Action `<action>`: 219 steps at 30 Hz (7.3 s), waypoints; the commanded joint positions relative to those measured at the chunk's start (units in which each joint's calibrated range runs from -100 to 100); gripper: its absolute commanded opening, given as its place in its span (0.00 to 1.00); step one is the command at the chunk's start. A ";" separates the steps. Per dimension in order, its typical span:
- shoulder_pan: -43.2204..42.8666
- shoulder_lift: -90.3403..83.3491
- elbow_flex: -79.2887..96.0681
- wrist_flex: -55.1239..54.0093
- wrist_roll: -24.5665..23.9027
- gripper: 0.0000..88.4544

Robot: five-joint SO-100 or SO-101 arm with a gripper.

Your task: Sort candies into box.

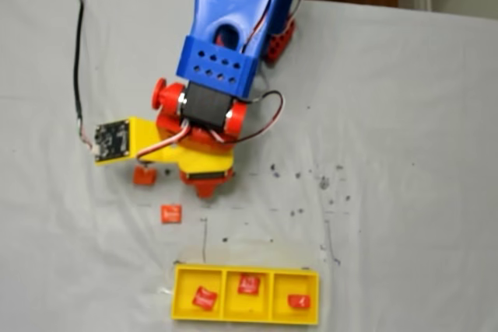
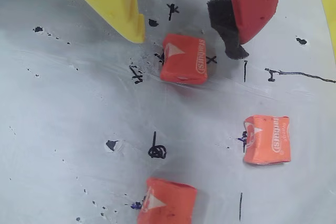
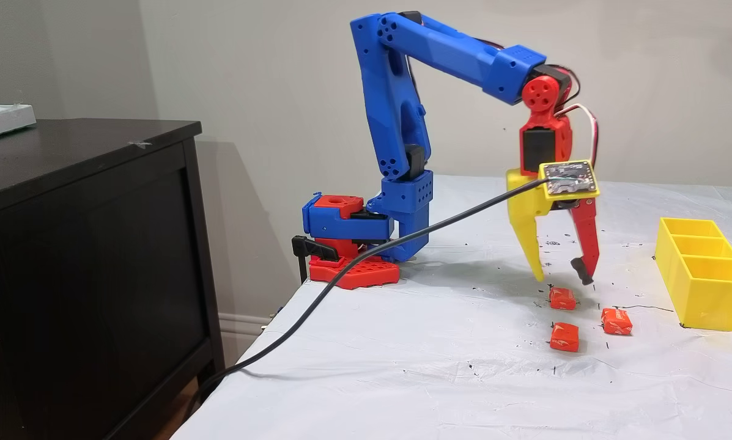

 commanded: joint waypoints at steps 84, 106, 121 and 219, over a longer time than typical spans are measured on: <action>-19.52 -0.72 -18.21 -25.77 -18.36 0.00; -22.51 9.37 -21.40 -27.16 -17.88 0.00; -22.69 11.83 -21.67 -26.91 -18.17 0.33; 5.75 26.33 -34.05 5.26 11.04 0.33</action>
